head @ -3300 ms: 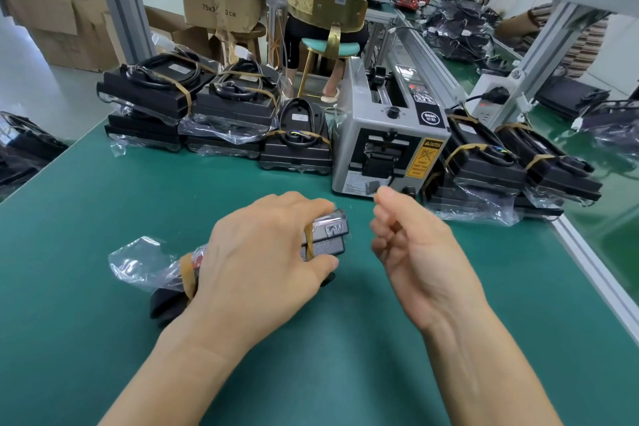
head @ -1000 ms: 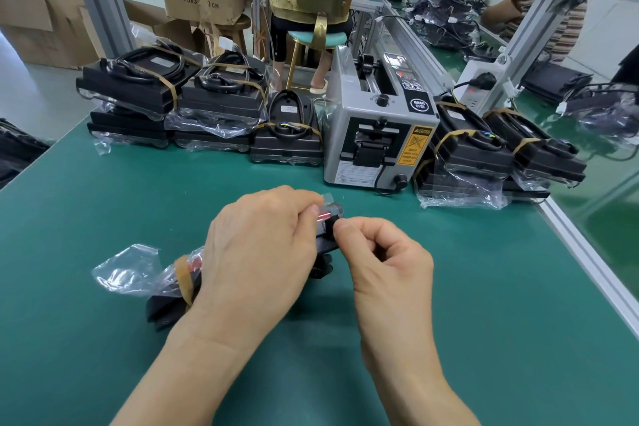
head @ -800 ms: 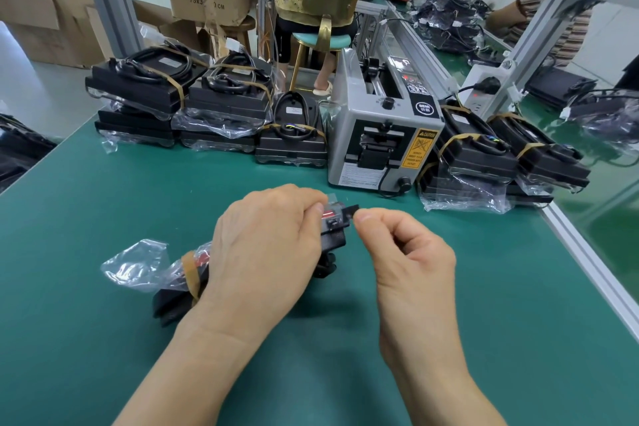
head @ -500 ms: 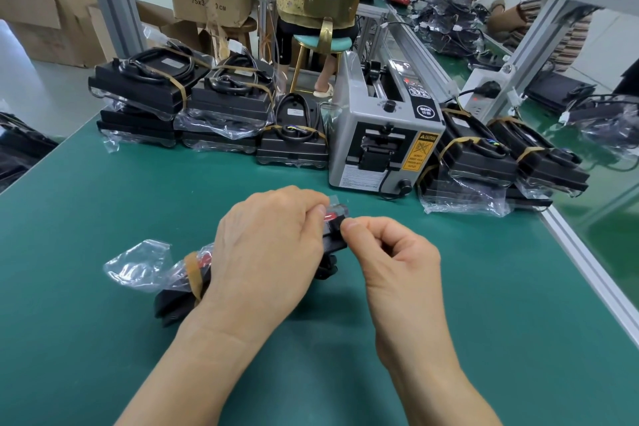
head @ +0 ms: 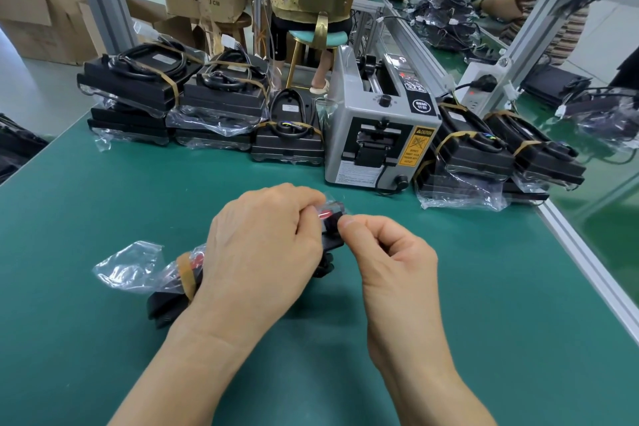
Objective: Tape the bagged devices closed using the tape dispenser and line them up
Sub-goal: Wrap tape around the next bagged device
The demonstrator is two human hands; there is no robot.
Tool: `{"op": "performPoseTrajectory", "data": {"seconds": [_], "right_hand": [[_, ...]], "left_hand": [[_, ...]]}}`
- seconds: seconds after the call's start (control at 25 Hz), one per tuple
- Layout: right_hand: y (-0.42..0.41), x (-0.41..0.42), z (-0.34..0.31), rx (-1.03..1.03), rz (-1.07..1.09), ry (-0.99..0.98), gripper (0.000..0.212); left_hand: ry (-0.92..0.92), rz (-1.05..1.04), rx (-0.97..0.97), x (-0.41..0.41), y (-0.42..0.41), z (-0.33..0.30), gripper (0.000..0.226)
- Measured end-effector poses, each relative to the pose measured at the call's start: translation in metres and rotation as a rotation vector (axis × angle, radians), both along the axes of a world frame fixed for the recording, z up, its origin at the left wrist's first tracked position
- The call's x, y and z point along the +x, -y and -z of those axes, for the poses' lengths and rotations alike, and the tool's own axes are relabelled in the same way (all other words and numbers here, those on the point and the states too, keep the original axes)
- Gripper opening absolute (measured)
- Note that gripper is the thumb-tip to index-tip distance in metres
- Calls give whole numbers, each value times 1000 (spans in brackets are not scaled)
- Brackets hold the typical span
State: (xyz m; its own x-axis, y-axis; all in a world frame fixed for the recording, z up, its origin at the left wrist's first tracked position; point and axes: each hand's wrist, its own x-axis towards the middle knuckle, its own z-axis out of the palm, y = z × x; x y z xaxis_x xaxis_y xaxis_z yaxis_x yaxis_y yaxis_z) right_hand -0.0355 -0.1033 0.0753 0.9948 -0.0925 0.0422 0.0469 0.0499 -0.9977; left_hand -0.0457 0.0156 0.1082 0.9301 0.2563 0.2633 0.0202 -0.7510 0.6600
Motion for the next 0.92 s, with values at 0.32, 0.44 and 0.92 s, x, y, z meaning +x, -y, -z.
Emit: {"op": "performPoseTrajectory", "data": {"seconds": [0.32, 0.44, 0.92], "right_hand": [[-4, -3, -3, 93, -23, -71, 18], [-5, -3, -3, 94, -8, -84, 18], [-9, -8, -16, 162, 12, -81, 18]], "left_hand": [[-4, -1, -14, -1, -1, 1, 29], [-7, 0, -24, -1, 0, 1, 26], [-2, -11, -9, 1, -1, 3, 25]]}}
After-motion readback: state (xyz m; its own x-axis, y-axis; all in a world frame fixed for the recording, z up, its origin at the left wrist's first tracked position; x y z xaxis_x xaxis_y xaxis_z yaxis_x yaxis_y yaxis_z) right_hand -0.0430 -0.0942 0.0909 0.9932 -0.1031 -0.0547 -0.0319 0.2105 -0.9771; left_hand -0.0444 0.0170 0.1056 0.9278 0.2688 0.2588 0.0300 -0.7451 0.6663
